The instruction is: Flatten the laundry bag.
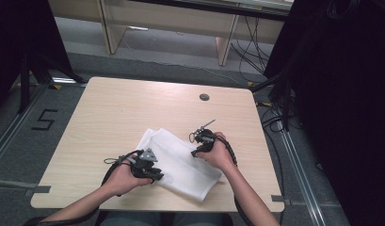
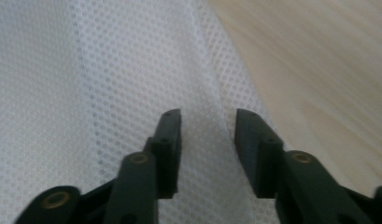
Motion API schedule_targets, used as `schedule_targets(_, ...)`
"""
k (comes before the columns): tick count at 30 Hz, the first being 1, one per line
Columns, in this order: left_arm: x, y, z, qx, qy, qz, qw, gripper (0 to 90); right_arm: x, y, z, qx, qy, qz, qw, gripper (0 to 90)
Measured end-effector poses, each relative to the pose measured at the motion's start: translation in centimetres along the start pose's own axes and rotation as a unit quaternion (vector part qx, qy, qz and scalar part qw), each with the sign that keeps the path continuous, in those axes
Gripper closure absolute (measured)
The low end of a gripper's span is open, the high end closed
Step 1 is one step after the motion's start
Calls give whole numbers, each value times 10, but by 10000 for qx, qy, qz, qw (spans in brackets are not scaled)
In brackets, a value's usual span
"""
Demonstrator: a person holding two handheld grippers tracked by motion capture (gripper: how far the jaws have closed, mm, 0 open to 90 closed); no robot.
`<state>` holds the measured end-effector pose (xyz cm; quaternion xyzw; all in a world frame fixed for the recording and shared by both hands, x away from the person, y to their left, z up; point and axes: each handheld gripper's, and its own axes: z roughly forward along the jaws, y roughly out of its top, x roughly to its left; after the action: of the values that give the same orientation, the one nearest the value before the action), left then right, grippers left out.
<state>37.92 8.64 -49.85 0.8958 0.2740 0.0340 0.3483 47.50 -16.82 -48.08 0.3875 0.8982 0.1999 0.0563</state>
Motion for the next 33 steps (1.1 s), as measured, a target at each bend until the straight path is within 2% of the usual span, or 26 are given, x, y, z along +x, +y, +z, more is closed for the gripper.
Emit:
schedule_targets(3, -1, -1, 2, 8, -12, -50, 10000, 738, -1, -2, 1, -84, 21, -33, 10000, 777)
schedule_targets(5, -1, -1, 2, 56, -19, 55, 10000, 738, 1, -2, 1, -126, 36, -156, 9998, 821)
schedule_targets(7, -2, -2, 3, 46, -3, -28, 10000, 738, 4, -2, -1, -42, -25, -233, 9997, 876)
schedule_targets(11, -2, -2, 3, 84, 10, 9, 10000, 739, 6, 0, -4, -42, -85, -299, 9995, 895)
schedule_targets(12, -2, -2, 4, 54, -1, -40, 10000, 740, 7, 0, -5, -60, -105, -290, 9995, 896)
schedule_targets(17, -1, -2, 4, 65, 0, 32, 10000, 746, 10, 4, -18, -287, -134, -332, 9989, 899)
schedule_targets(18, -5, -2, 7, -203, 3, -269, 9994, 748, 12, 6, -22, -338, -142, -328, 9988, 899)
schedule_targets(20, -7, 0, 3, -349, -41, -338, 9988, 760, 14, 10, -30, -391, -165, -240, 9988, 899)
schedule_targets(21, -10, 3, 1, -486, -128, -442, 9978, 777, 15, 12, -32, -483, -133, -304, 9983, 900)
schedule_targets(23, -17, 7, -3, -574, -248, -334, 9975, 834, 15, 16, -39, -606, -220, -420, 9970, 899)
schedule_targets(24, -19, 8, -4, -516, -234, -162, 9983, 857, 19, 17, -43, -529, -197, -219, 9982, 900)
schedule_targets(25, -22, 9, -2, -442, -247, -93, 9987, 870, 22, 19, -46, -533, -218, -139, 9982, 900)
schedule_targets(26, -25, 9, 0, -420, -299, -46, 9987, 874, 22, 20, -49, -588, -171, -215, 9979, 900)
schedule_targets(27, -25, 8, 3, -361, -273, -68, 9990, 875, 24, 22, -52, -606, -212, -233, 9977, 900)
schedule_targets(28, -23, 8, 5, -265, -244, 22, 9993, 875, 25, 24, -54, -689, -181, -311, 9970, 900)
schedule_targets(29, -22, 8, 6, -230, -197, -10, 9995, 877, 28, 26, -58, -684, -195, -273, 9971, 900)
schedule_targets(30, -21, 7, 7, -230, -198, -106, 9995, 882, 29, 28, -59, -793, -209, -484, 9955, 900)
schedule_targets(31, -19, 8, 7, -189, -163, -100, 9996, 886, 28, 29, -61, -927, -249, -707, 9929, 900)
schedule_targets(32, -14, 9, 5, 33, -152, 93, 9998, 891, 31, 31, -63, -952, -217, -717, 9926, 900)
schedule_targets(33, -15, 9, 7, -106, -147, -40, 9998, 892, 35, 32, -67, -964, -214, -638, 9931, 900)
